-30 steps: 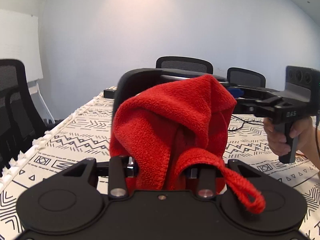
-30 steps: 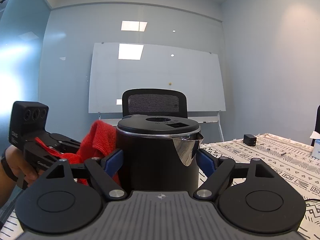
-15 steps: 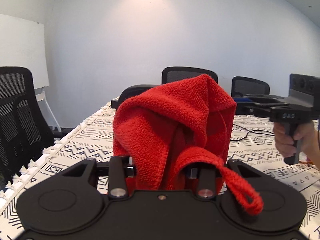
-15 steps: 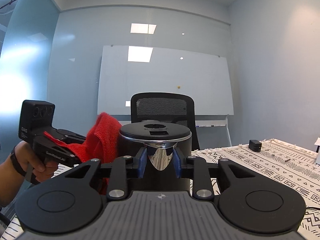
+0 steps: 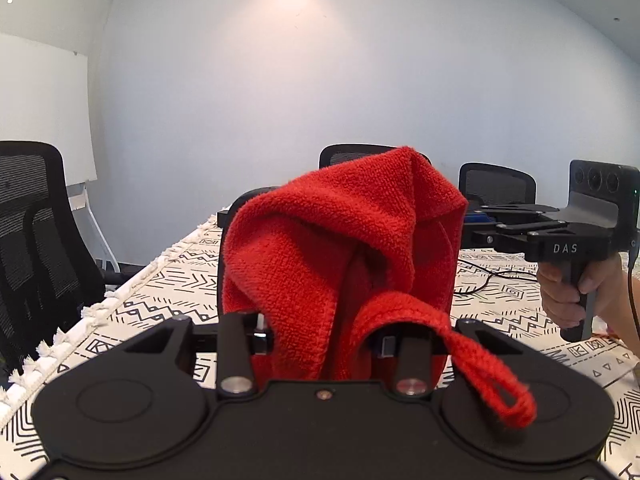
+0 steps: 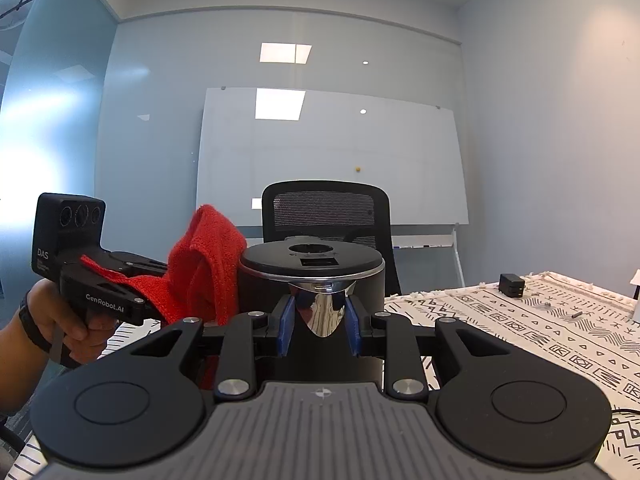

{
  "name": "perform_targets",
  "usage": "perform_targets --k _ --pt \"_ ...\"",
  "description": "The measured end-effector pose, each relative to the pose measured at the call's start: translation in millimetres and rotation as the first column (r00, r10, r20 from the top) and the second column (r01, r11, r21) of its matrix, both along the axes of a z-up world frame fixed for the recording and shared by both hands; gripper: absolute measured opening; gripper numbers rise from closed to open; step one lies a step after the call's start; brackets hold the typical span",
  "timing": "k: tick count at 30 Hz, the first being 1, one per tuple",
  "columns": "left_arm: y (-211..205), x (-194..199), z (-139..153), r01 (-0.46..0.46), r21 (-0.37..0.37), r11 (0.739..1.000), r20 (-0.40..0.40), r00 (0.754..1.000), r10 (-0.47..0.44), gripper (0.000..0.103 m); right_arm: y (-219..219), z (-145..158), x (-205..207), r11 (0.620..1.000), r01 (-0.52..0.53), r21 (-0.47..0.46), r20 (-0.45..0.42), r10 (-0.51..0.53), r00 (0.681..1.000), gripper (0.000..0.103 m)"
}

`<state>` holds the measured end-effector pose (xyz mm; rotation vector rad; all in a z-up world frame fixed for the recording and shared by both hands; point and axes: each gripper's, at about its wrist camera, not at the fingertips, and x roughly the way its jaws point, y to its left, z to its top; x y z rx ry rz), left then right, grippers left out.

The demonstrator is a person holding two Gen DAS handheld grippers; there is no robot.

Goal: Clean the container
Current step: 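Wipe the towel along the kettle body near the spout with the left gripper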

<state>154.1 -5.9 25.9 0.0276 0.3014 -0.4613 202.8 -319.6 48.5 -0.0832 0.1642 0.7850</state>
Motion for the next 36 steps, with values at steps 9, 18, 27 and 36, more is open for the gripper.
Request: perform_targets --k 9,18,27,36 --pt "-1.7 -0.6 -13.5 -0.006 0.015 1.000 -0.042 0.999 0.007 0.044 0.6 -1.4 4.5 1.000 -0.008 0.005 0.001 0.008 1.000 0.026" --pt "-4.8 0.7 -20.1 0.000 0.026 1.000 -0.048 0.999 0.001 0.045 -0.1 -0.9 4.0 1.000 -0.007 0.001 0.000 0.007 1.000 0.026" --pt "-8.2 -9.0 1.2 0.006 0.014 1.000 0.018 1.000 -0.006 0.045 0.7 -0.3 5.4 1.000 -0.013 0.007 -0.007 0.013 1.000 0.026" --pt "-2.3 -2.5 -26.2 -0.006 0.038 0.999 -0.080 0.997 0.009 0.045 3.6 1.2 3.1 0.999 -0.047 -0.006 -0.003 0.047 0.999 0.026"
